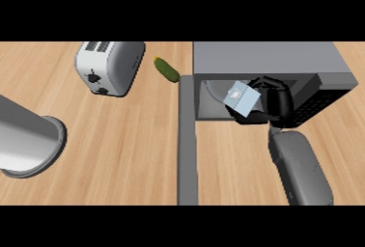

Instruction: Pick up the milk, place it into the microwave and close the microwave

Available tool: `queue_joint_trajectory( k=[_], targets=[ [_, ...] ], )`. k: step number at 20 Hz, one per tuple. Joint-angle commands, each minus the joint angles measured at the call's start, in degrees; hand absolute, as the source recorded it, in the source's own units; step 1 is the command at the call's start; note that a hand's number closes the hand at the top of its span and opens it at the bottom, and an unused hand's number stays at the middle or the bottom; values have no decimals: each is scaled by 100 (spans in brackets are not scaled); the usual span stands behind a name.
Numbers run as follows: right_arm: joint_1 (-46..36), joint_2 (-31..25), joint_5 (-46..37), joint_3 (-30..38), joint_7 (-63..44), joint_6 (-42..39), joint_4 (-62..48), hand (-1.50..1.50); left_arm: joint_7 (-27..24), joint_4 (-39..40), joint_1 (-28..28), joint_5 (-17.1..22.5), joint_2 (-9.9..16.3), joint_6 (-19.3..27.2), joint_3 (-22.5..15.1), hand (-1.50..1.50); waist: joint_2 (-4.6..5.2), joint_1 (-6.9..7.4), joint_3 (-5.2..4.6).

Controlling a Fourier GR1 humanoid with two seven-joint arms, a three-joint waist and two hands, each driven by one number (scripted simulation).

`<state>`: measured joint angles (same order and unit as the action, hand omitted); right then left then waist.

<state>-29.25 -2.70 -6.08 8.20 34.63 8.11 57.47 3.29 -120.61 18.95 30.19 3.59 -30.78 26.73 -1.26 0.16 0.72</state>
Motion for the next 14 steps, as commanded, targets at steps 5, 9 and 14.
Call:
queue_joint_trajectory(
  k=[5, 9, 14],
  targets=[
    [-1232, -216, -372, 132, -566, 545, -1176, 150, -1, 81, -266, -62, 15, 9, -129, -150, 257, 441, -75],
    [-1130, -501, -581, 164, -178, 714, -1275, 150, -11, 266, -452, -138, 52, -48, -244, -150, 337, 532, -80],
    [-1076, -385, -610, 252, -55, 1098, -1247, 150, 36, 309, -597, -63, 120, -33, -259, -150, 373, 698, -85]
  ],
)
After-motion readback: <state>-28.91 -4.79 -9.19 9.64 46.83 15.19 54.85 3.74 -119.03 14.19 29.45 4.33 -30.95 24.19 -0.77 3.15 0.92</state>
